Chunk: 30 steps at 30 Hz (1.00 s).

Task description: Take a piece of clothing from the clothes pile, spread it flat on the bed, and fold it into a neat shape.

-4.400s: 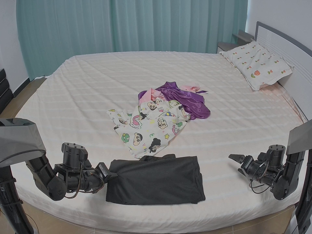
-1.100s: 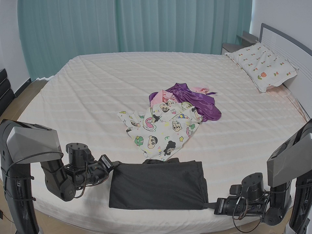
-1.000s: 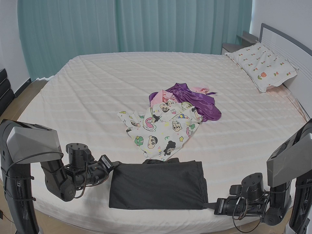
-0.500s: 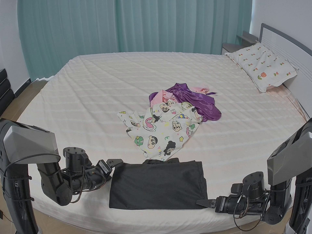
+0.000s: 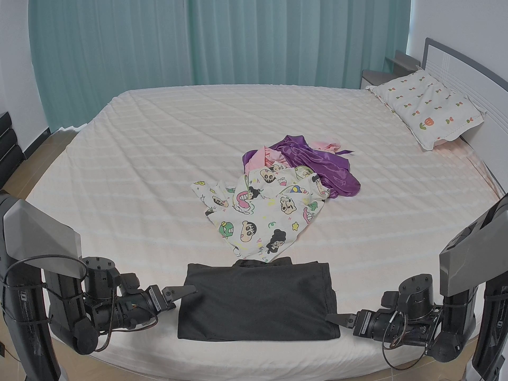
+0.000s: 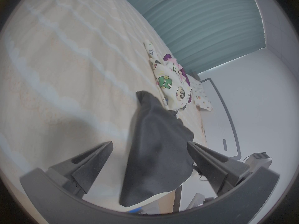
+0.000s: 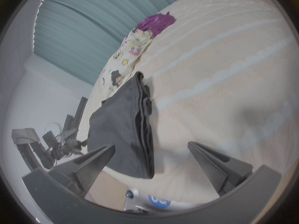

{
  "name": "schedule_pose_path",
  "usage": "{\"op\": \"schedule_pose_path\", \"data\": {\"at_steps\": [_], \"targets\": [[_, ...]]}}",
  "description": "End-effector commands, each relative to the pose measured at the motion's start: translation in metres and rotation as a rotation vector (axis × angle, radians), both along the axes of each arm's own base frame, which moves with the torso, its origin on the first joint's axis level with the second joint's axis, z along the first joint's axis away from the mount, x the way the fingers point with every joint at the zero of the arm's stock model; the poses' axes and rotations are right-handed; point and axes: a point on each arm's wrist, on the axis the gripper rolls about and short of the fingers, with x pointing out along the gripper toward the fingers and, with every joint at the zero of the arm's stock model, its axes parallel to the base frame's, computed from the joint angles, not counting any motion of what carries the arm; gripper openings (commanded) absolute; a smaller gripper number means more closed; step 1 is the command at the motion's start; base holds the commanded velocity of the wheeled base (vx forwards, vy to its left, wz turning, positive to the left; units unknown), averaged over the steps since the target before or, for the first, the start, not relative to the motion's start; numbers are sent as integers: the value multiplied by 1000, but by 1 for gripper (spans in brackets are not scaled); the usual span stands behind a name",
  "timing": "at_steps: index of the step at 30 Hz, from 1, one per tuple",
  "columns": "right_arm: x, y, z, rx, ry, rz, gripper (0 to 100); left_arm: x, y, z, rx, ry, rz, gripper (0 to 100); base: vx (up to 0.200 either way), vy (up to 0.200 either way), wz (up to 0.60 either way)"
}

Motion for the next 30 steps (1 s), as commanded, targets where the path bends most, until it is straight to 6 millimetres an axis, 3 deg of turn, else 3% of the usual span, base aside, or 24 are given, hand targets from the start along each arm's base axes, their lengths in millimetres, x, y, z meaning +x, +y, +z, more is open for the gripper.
{"op": "schedule_pose_path", "data": {"at_steps": [1,18,19,30], "targets": [[9,3,1,4,-42,-54,100,-6,2,-11,23,43,-13,100,0,0,0],[23,7,6,51,-89,-118,100,-24,-11,-12,44,80,-96,100,0,0,0],[27,6,7,54,-99,-128,100,-25,-11,-13,52,78,-102,0,0,0,0],[76,17,4,118,-218,-177,100,-28,-10,-17,83,75,-125,0,0,0,0]]}}
